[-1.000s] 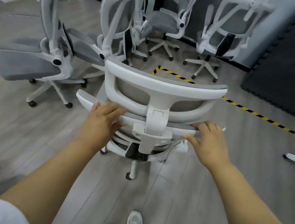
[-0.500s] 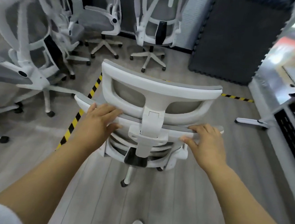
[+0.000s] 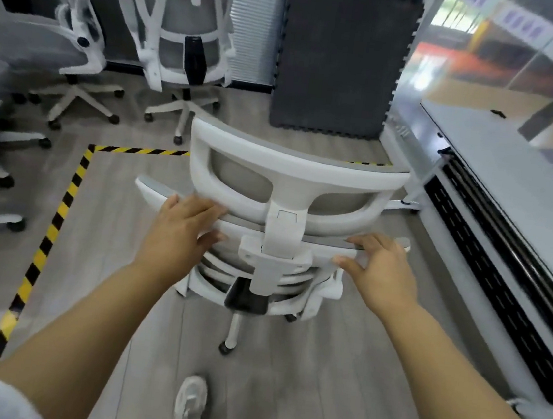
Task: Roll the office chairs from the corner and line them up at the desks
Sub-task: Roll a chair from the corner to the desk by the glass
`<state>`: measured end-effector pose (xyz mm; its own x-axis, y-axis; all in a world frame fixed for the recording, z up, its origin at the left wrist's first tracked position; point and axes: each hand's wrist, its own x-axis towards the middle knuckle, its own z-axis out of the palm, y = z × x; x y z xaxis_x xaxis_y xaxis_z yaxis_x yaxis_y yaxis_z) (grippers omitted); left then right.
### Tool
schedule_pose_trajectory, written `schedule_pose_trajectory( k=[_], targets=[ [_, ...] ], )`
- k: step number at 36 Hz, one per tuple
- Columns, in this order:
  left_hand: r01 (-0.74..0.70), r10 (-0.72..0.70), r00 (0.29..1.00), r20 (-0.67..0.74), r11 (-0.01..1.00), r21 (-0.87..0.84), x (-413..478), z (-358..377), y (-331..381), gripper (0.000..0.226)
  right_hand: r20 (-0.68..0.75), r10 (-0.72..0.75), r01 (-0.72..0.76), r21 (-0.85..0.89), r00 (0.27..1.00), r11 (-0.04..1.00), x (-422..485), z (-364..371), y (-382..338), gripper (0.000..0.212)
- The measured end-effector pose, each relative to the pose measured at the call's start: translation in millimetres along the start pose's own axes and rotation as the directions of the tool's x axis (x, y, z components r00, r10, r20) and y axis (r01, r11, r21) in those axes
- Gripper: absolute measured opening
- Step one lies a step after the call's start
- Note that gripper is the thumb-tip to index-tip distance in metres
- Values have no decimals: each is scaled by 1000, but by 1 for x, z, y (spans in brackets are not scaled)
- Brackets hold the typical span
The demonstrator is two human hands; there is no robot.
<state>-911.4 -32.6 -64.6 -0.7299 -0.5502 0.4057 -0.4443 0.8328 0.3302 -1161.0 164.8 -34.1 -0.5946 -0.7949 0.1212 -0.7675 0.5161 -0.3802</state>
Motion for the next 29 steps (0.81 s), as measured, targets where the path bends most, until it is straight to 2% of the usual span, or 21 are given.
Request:
schedule_pose_trajectory(
  k=[4,12,21,29],
  targets=[
    [-64,64,998,-1,997,-48,54,27,7,44,-18,84,-83,57,996,995,32,-9,28,43],
    [-153,159,987,38,980,-128,171,91,11,45,-53,194,-191,55,980,980,108,-22,86,47],
    [-211,241,960,144,958,-193,302,151,27,53,-95,381,-370,118,919,922,188,-35,144,46],
    [-271,313,930,192,938,-216,401,198,54,53,-117,466,-445,169,877,880,253,-51,198,48]
  ],
)
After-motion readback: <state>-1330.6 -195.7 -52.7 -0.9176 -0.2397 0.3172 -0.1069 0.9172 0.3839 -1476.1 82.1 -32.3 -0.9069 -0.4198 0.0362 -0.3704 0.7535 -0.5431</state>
